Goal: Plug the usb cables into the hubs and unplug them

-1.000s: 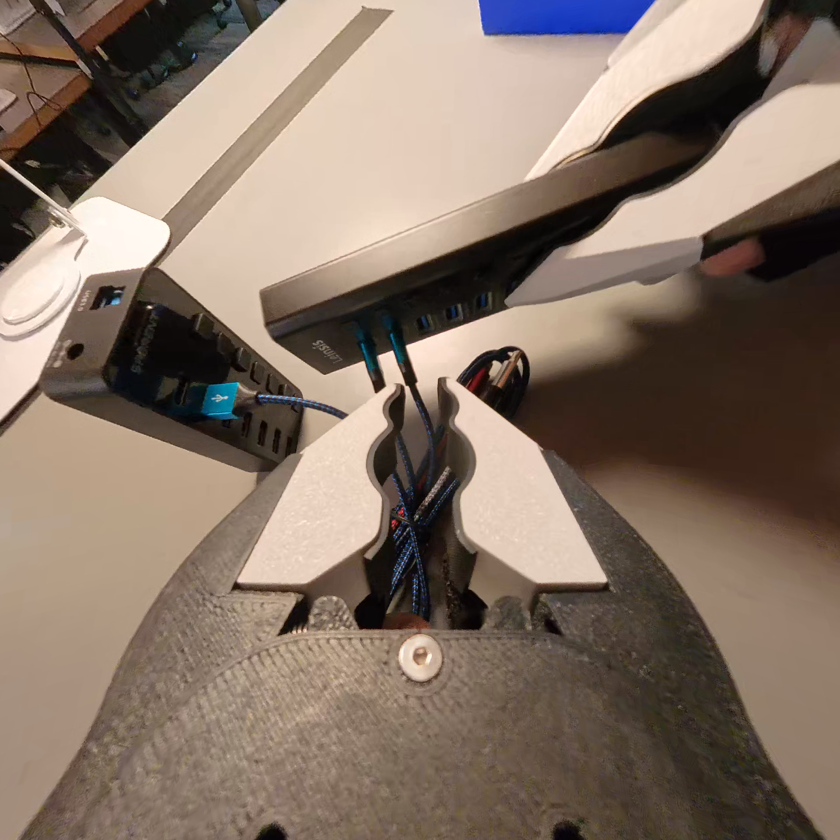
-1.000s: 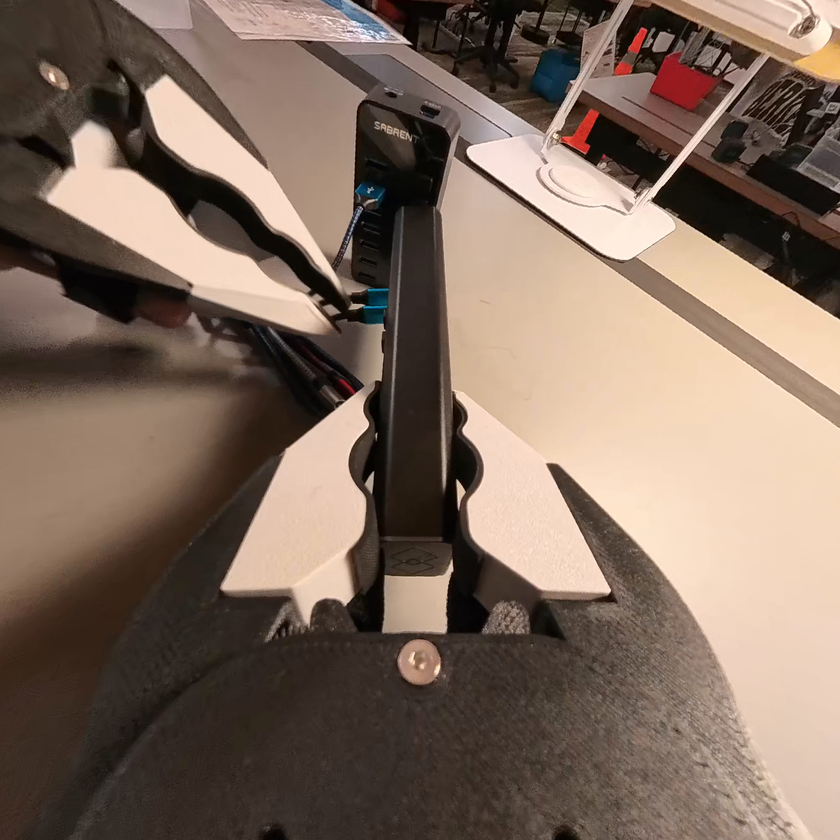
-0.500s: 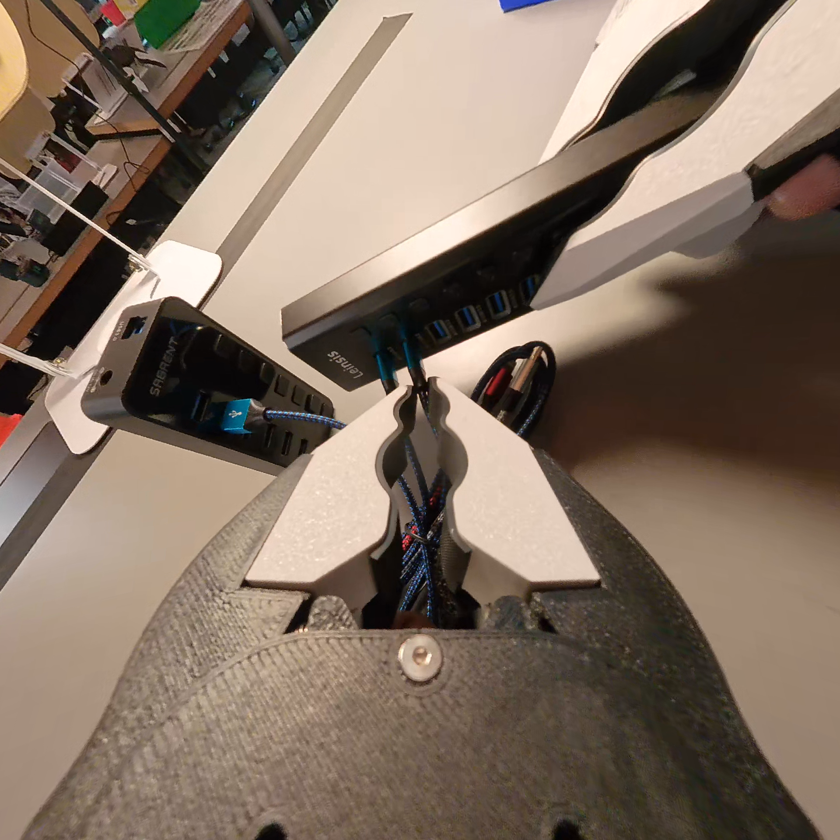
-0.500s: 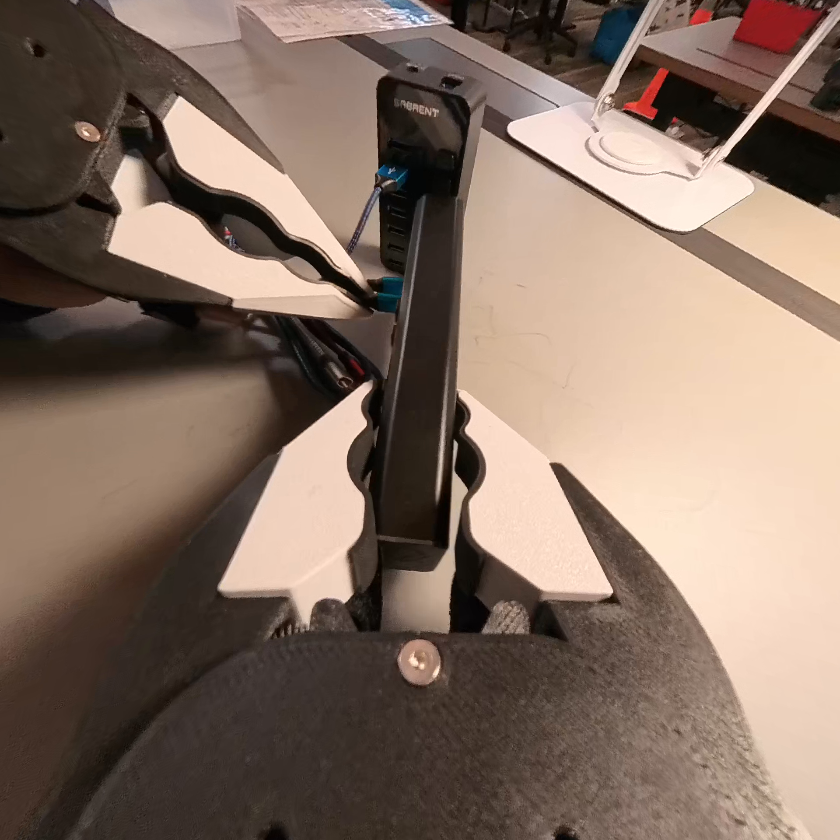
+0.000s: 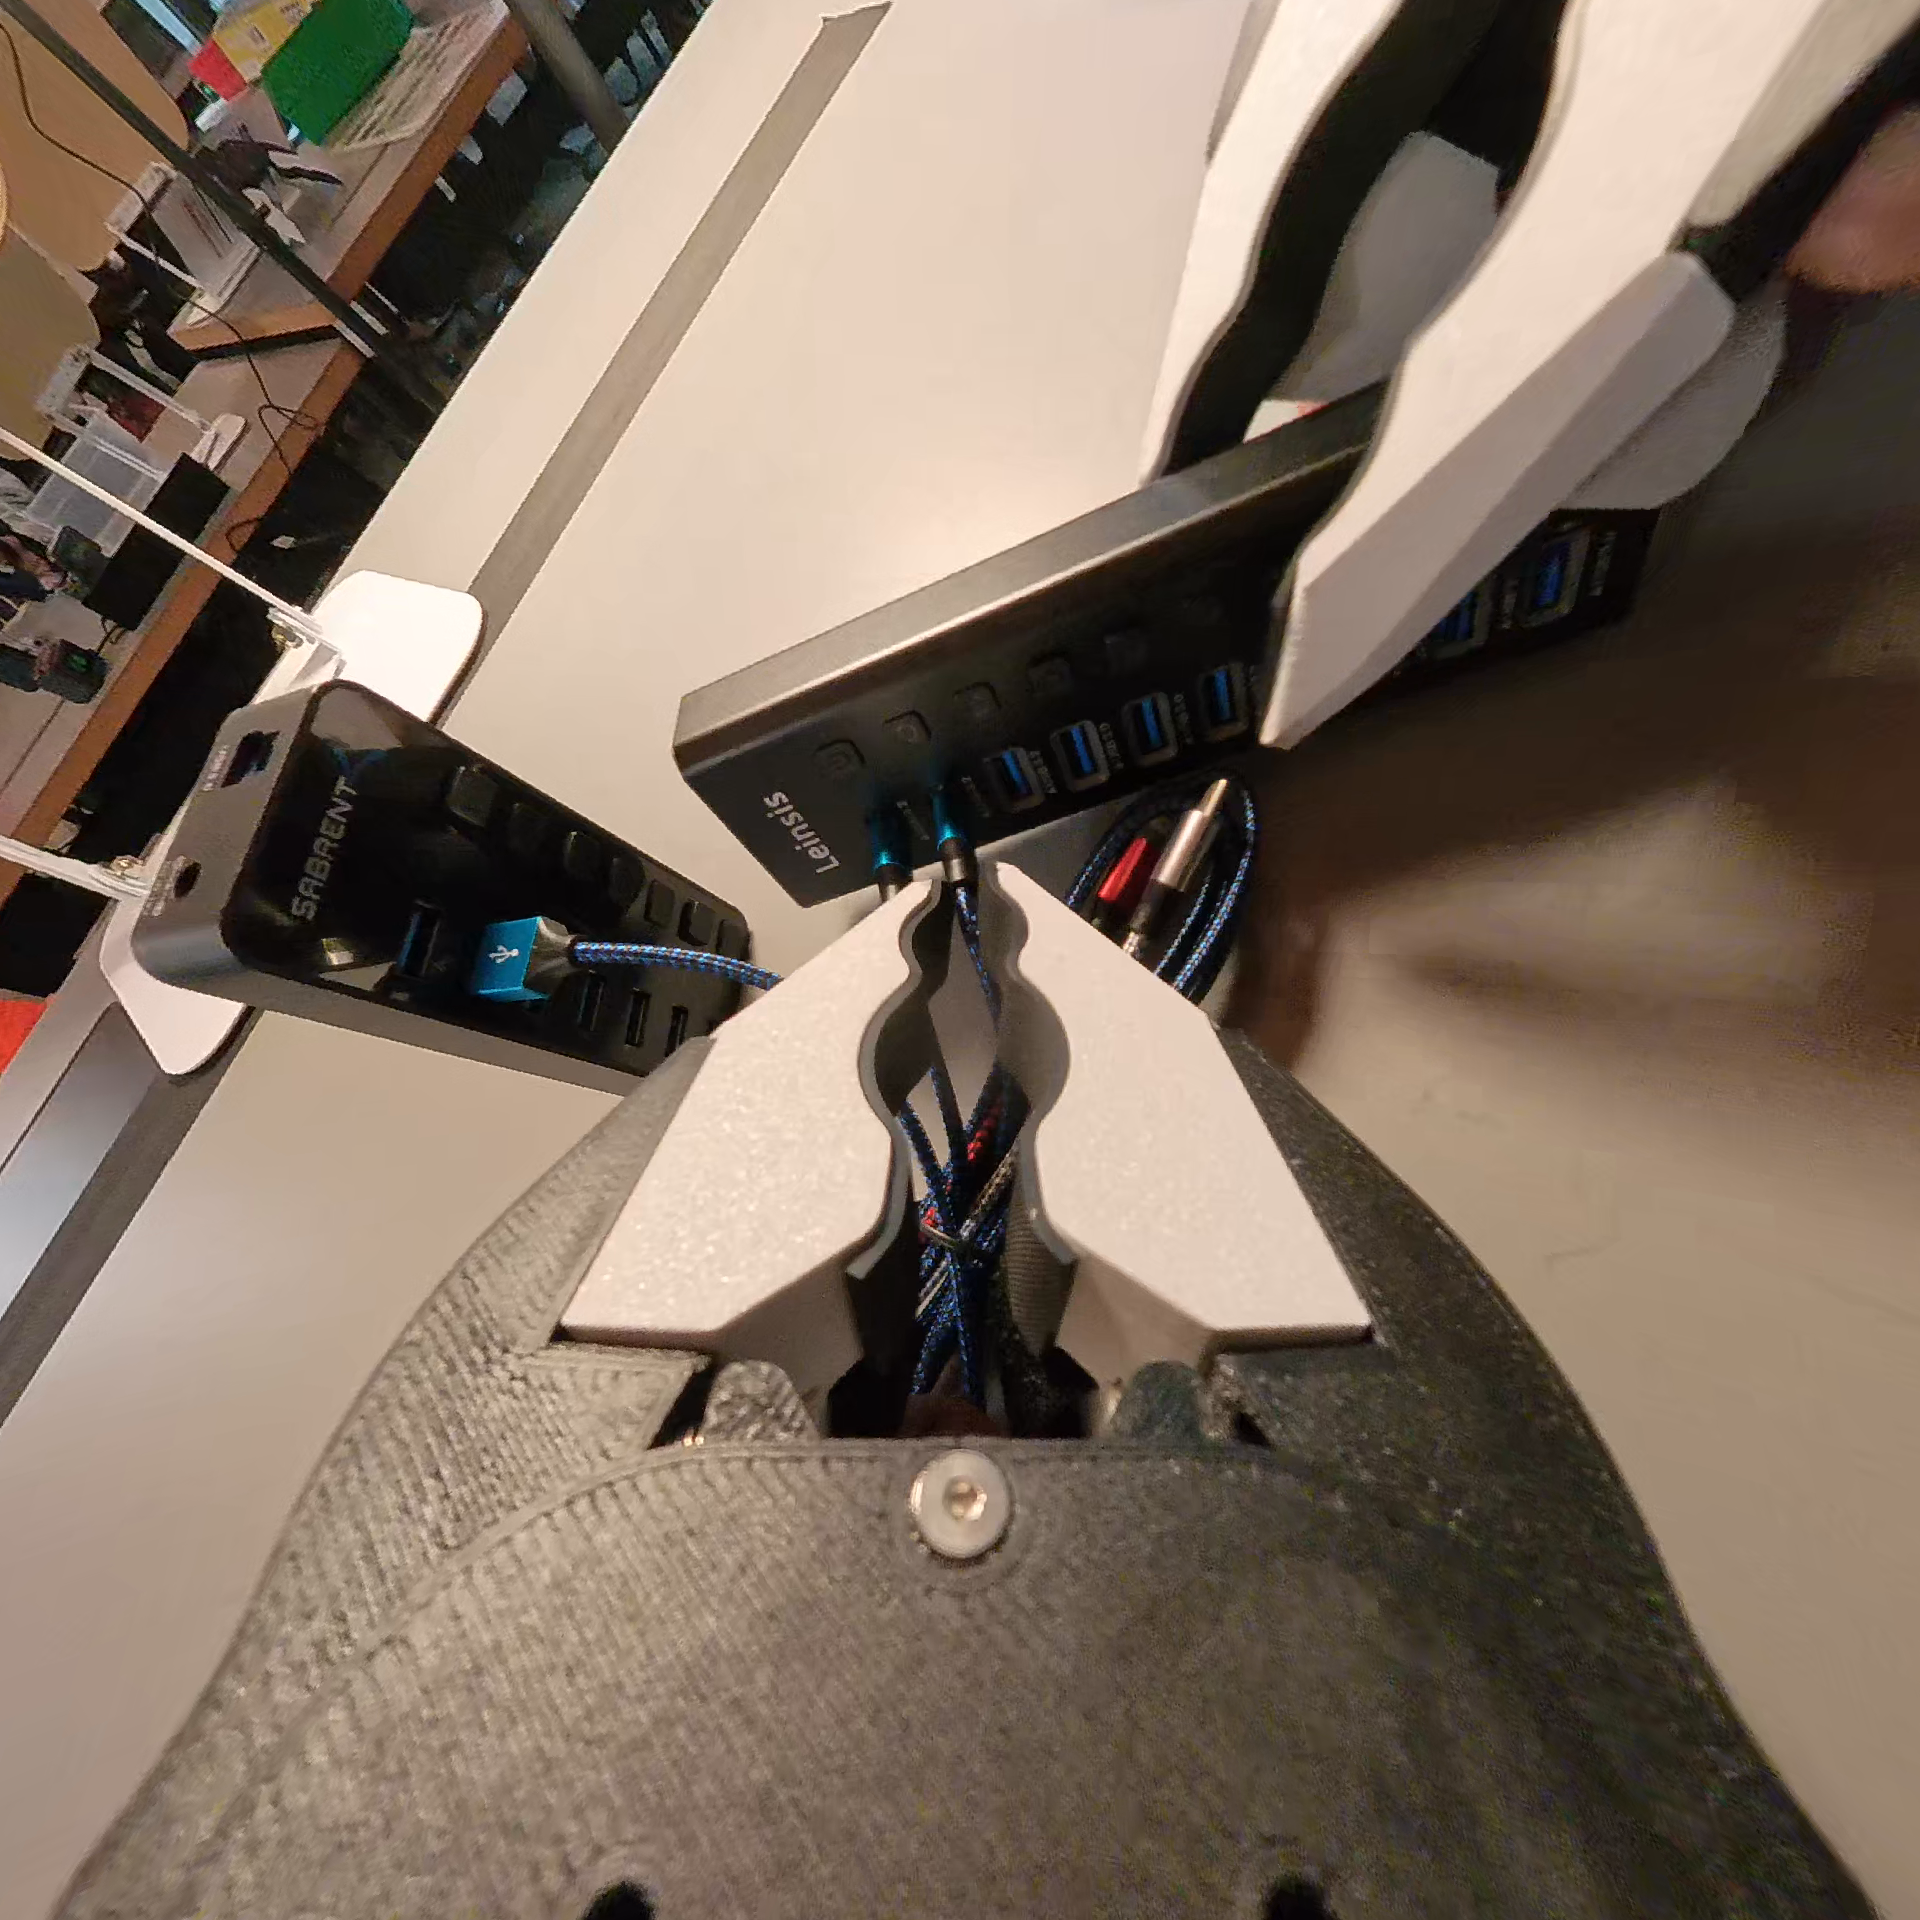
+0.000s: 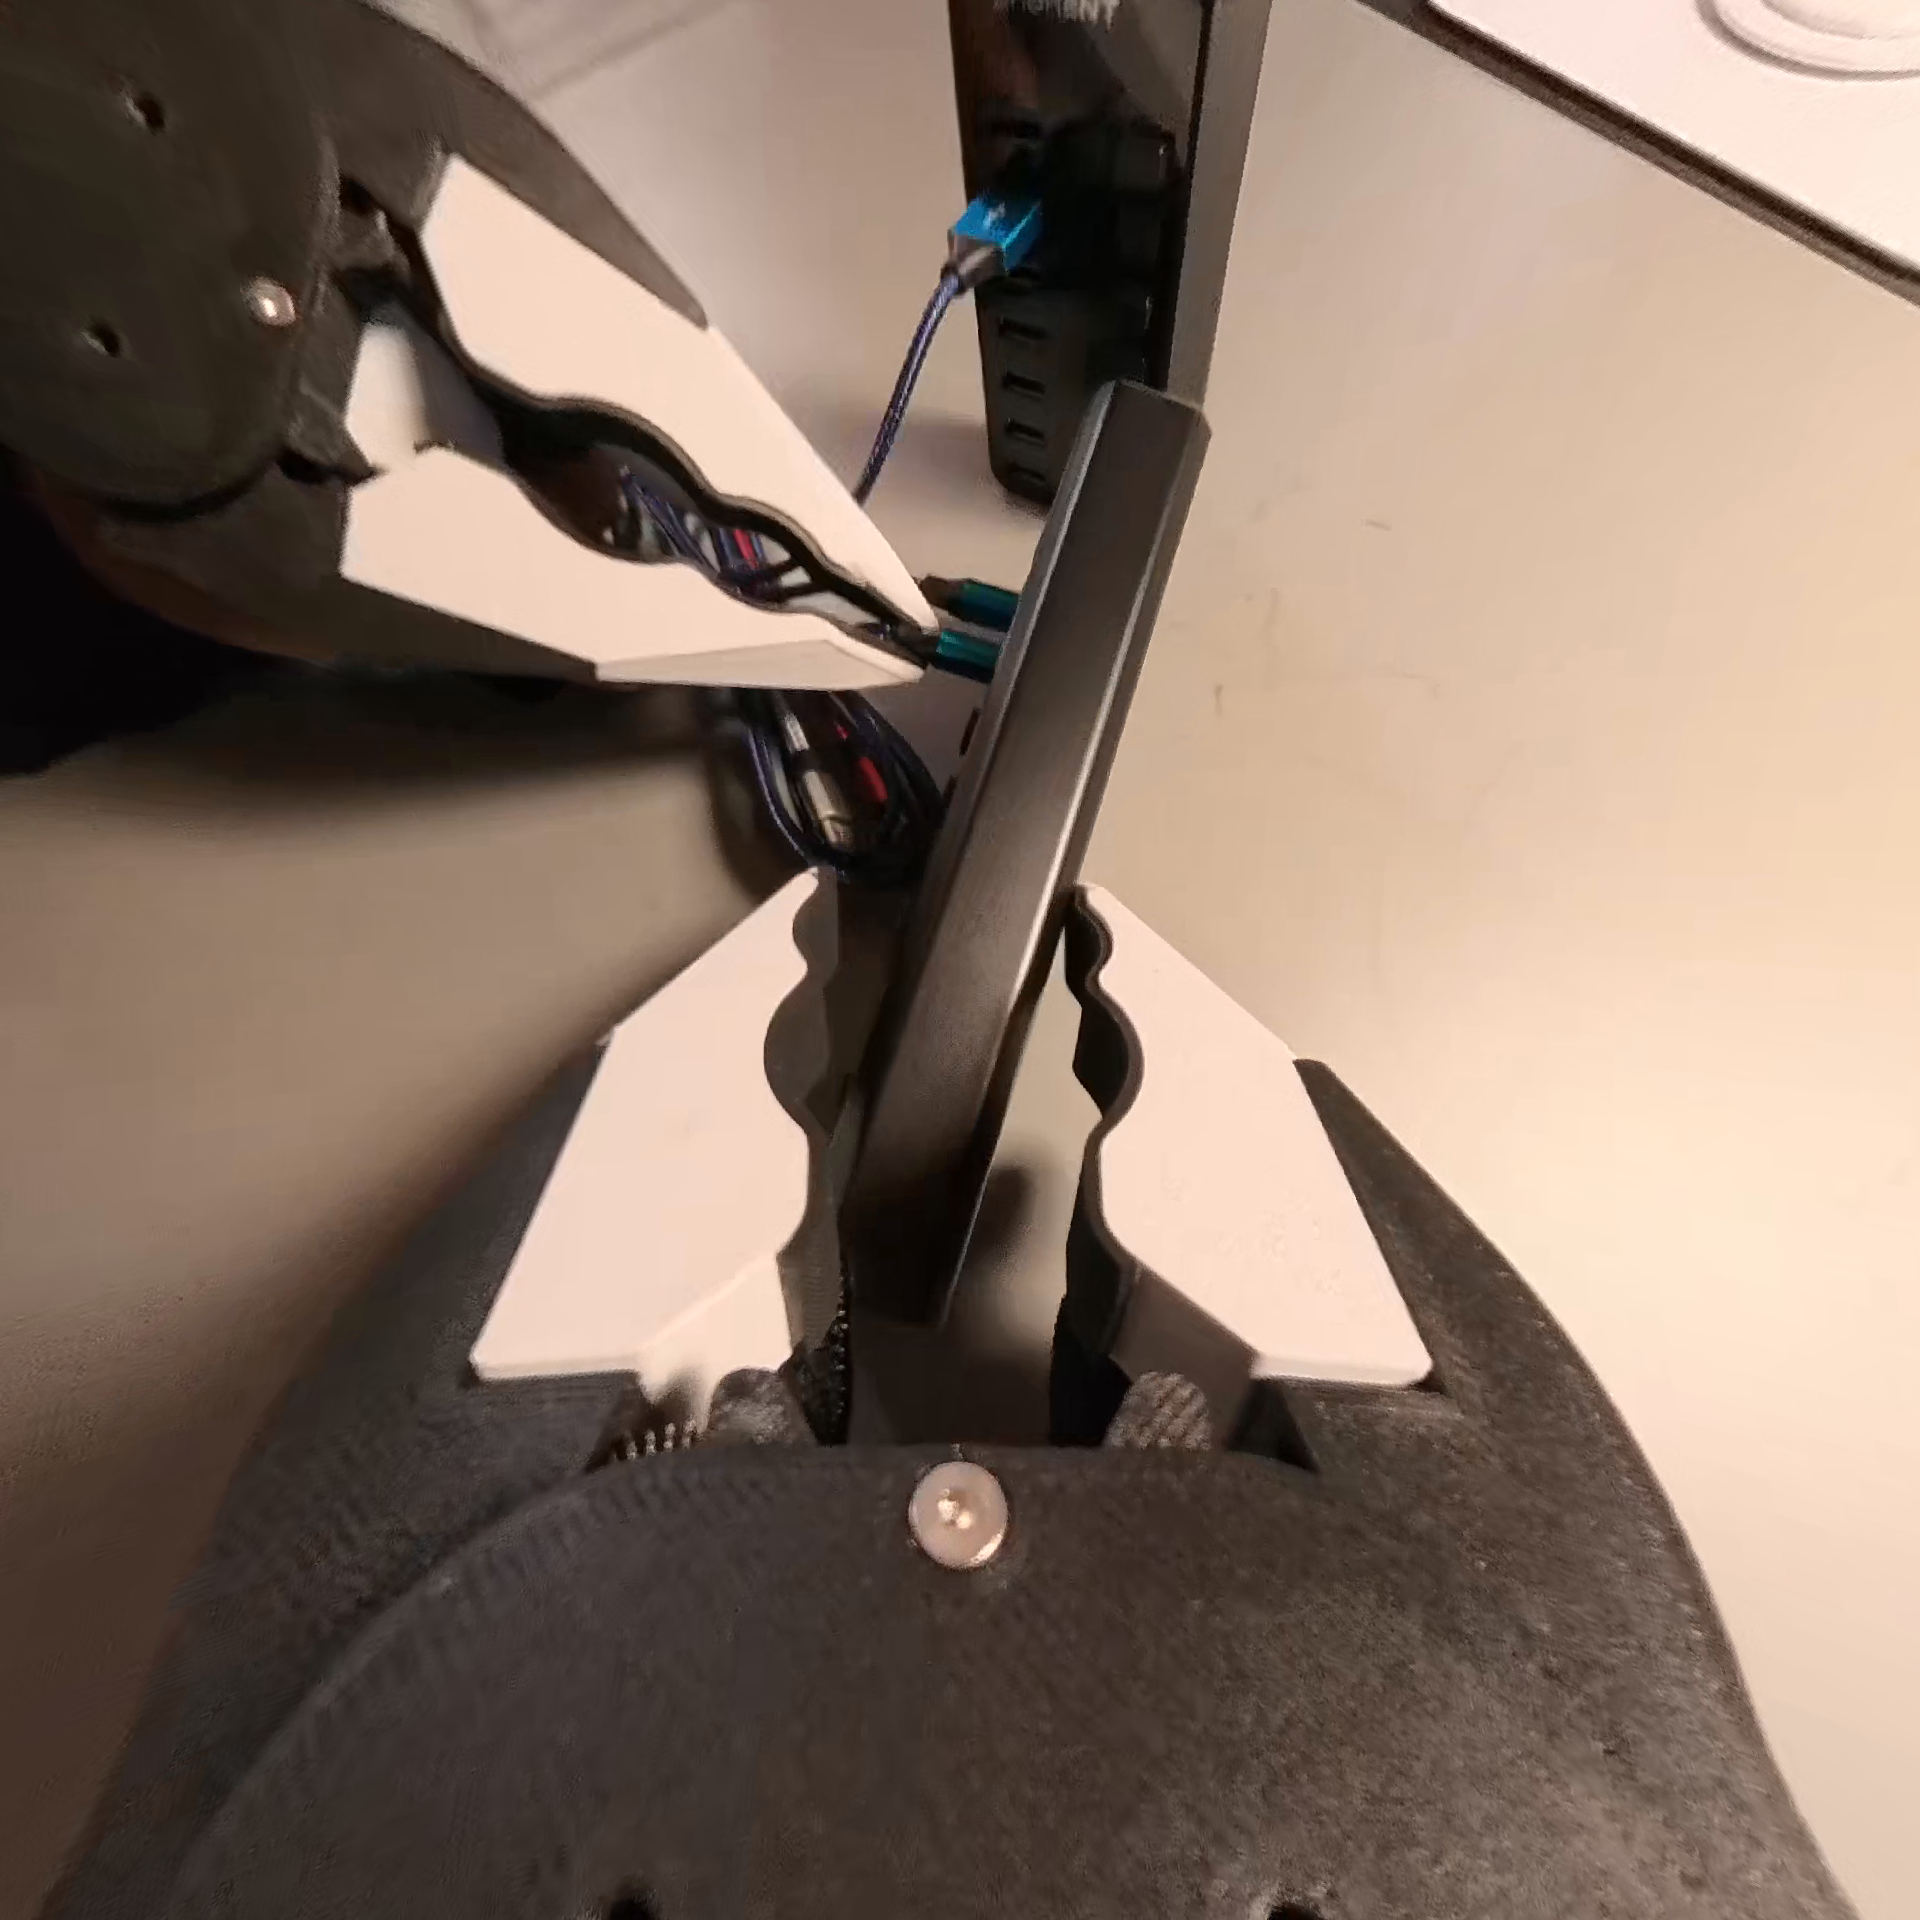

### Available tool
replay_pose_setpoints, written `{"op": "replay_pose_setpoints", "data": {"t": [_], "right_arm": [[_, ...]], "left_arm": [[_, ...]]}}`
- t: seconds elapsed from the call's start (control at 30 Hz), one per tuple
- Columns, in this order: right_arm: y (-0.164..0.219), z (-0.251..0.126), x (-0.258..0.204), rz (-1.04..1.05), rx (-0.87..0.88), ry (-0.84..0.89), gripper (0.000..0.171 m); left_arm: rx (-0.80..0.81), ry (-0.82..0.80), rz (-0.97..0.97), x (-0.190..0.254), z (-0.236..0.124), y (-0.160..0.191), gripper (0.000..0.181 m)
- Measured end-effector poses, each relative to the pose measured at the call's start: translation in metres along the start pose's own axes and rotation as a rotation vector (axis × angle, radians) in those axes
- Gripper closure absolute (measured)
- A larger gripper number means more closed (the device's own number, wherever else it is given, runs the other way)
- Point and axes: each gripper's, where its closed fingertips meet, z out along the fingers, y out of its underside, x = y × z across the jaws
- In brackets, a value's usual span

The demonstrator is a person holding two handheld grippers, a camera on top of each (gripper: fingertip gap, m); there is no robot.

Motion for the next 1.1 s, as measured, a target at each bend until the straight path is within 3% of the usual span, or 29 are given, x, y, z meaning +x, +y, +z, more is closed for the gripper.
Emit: {"op": "replay_pose_setpoints", "data": {"t": [0.2,0.43,0.53,0.67,0.83,1.1], "right_arm": [[-0.005,0.007,0.005,0.019,-0.078,-0.024,0.125],[-0.027,0.004,0.014,0.138,0.004,-0.114,0.129],[-0.015,0.013,0.012,0.114,-0.079,-0.12,0.127],[-0.004,0.028,0.013,0.029,-0.143,-0.047,0.127],[-0.017,0.022,0.016,0.019,-0.058,-0.027,0.142],[-0.02,0.019,0.013,-0.061,-0.028,0.045,0.142]], "left_arm": [[0.001,-0.003,0.01,0.0,-0.001,0.0,0.175],[0.005,0.007,0.026,0.002,-0.001,-0.001,0.174],[0.006,0.011,0.029,0.003,0.0,-0.002,0.174],[-0.005,0.008,0.044,0.004,0.0,0.0,0.175],[0.0,0.014,0.027,0.004,-0.001,-0.001,0.174],[-0.023,-0.027,0.023,0.004,-0.003,-0.002,0.175]]}}
